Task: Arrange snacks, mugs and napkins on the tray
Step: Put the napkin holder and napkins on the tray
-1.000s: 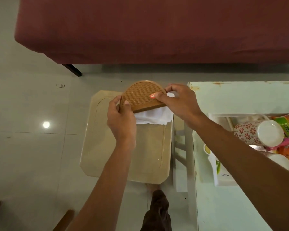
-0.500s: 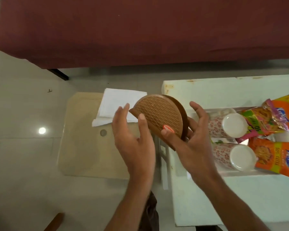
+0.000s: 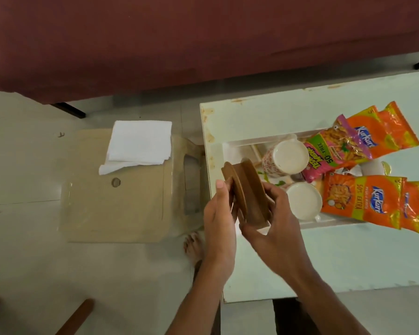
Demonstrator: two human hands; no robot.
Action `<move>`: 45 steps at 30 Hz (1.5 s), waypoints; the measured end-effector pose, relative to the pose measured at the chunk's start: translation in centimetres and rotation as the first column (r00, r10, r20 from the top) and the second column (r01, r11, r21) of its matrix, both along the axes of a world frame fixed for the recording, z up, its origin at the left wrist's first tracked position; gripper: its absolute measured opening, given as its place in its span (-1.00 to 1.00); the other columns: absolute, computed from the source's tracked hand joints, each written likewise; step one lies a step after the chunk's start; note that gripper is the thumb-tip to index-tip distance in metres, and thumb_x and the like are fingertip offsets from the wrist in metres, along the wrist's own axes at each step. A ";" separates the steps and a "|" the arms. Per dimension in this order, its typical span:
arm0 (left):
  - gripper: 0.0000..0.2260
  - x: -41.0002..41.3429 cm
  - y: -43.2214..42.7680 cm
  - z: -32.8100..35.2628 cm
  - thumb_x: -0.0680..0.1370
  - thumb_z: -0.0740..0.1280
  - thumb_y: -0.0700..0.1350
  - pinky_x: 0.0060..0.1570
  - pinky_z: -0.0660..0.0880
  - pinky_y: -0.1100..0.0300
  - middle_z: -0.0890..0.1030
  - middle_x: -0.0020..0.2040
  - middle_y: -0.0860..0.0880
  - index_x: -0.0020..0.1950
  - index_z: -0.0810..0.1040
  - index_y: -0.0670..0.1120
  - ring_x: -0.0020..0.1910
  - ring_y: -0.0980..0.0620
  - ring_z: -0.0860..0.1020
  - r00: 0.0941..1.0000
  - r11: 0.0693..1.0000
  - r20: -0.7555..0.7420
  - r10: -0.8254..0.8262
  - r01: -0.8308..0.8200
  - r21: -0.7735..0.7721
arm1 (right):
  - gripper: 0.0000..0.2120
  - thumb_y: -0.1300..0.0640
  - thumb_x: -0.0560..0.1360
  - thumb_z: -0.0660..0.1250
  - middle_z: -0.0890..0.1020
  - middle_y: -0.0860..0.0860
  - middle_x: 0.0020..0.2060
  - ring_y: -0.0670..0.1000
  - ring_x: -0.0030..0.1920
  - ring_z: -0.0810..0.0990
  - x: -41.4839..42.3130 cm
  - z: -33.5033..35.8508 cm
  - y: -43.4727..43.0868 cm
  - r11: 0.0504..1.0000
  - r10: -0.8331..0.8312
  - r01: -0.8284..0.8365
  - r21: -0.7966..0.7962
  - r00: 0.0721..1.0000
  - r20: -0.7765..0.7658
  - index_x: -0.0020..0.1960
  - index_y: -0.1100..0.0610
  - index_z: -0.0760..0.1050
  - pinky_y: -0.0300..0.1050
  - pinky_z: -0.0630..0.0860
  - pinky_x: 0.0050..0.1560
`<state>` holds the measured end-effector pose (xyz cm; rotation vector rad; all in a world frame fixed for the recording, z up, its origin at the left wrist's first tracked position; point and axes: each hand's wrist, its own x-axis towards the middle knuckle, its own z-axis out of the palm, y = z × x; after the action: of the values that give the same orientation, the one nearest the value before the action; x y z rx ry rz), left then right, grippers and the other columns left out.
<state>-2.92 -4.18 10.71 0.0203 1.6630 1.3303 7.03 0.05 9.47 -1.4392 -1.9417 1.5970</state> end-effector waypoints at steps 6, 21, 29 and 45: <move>-0.54 0.0 1.0 -2.3 0.51 0.07 0.33 0.33 0.48 0.15 0.69 0.15 0.19 0.18 0.60 0.17 0.23 0.22 0.60 0.999 0.999 0.029 -0.023 0.022 0.030 | -0.47 0.26 0.45 0.44 0.56 -0.30 -0.03 -0.42 -0.03 0.56 0.0 -0.3 2.2 0.996 0.023 -0.021 -0.092 0.999 0.025 0.06 -0.32 0.32 -0.57 0.43 -0.24; -0.57 -0.7 2.1 -6.2 0.68 0.00 0.18 0.18 0.56 0.22 0.74 0.01 0.19 0.14 0.63 0.08 0.11 0.22 0.66 0.991 0.998 0.116 0.066 -0.066 0.003 | -0.42 0.24 0.44 0.45 0.57 -0.06 0.01 0.00 0.02 0.60 -2.6 -2.2 2.9 0.994 0.027 -0.003 -0.110 0.975 0.222 0.35 0.10 0.25 -0.28 0.56 -0.16; -0.55 -0.9 2.1 -7.3 0.67 0.00 0.19 0.40 0.43 -0.02 0.70 0.12 0.11 0.17 0.62 0.04 0.22 0.11 0.60 0.974 0.997 0.214 0.081 -0.077 -0.026 | -0.31 0.25 0.43 0.47 0.51 0.02 0.16 0.07 0.17 0.54 -3.0 -2.4 2.7 0.994 0.045 -0.015 -0.108 0.959 0.279 0.41 0.09 0.17 0.04 0.59 0.16; -0.58 -5.6 -1.0 -4.8 0.67 0.08 0.17 0.35 0.46 0.09 0.61 0.33 0.00 0.34 0.54 -0.03 0.32 0.04 0.56 0.983 0.995 0.153 0.101 -0.100 -0.010 | -0.27 0.35 0.41 0.36 0.36 0.05 0.41 0.04 0.41 0.33 -5.3 1.8 1.5 0.992 0.048 -0.074 0.107 0.973 0.225 0.50 0.12 0.16 -0.18 0.31 0.30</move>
<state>-8.57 -5.19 5.95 -0.1660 1.5523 1.3700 1.77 1.56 11.32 -1.5836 -2.1808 1.3735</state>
